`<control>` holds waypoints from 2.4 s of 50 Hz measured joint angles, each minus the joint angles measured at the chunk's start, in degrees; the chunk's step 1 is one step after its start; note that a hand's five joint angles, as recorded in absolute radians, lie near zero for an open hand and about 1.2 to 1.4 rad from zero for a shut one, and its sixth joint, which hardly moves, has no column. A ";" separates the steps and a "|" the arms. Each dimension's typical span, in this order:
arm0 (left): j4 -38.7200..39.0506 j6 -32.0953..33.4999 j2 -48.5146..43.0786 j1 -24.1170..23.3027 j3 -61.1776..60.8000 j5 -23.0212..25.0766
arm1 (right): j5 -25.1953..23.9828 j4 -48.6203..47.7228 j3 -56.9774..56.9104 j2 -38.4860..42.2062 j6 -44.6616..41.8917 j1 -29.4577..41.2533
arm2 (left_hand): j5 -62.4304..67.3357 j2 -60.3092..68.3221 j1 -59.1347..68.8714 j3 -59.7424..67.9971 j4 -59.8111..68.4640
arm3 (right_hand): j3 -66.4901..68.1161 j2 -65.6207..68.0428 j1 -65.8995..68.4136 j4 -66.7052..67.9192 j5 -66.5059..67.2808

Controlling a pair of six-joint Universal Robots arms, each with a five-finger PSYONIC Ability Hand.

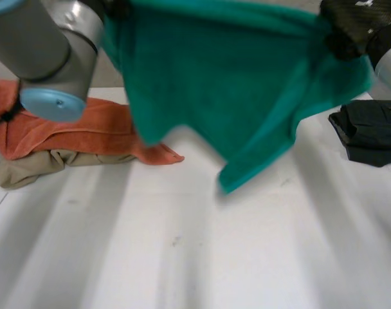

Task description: Fold the laundry.

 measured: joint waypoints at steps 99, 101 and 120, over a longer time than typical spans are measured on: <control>-23.01 23.76 19.37 8.41 -61.99 6.92 | 3.54 32.48 33.30 -0.66 -40.30 -4.88 | 1.00 -0.29 -0.19 0.24 0.00 | 0.00 0.00 -0.02 0.00 2.36; -20.45 23.20 16.20 7.60 -58.33 5.62 | 3.86 30.48 31.30 1.46 -38.09 -4.66 | 1.00 -0.29 -0.19 0.24 0.01 | 0.01 0.00 -0.02 0.00 2.41; -9.73 21.47 -10.01 2.38 -19.96 -1.46 | 6.99 8.21 11.33 19.43 -27.04 -4.03 | 1.01 -0.28 -0.19 0.24 0.02 | 0.00 0.00 -0.02 0.00 2.88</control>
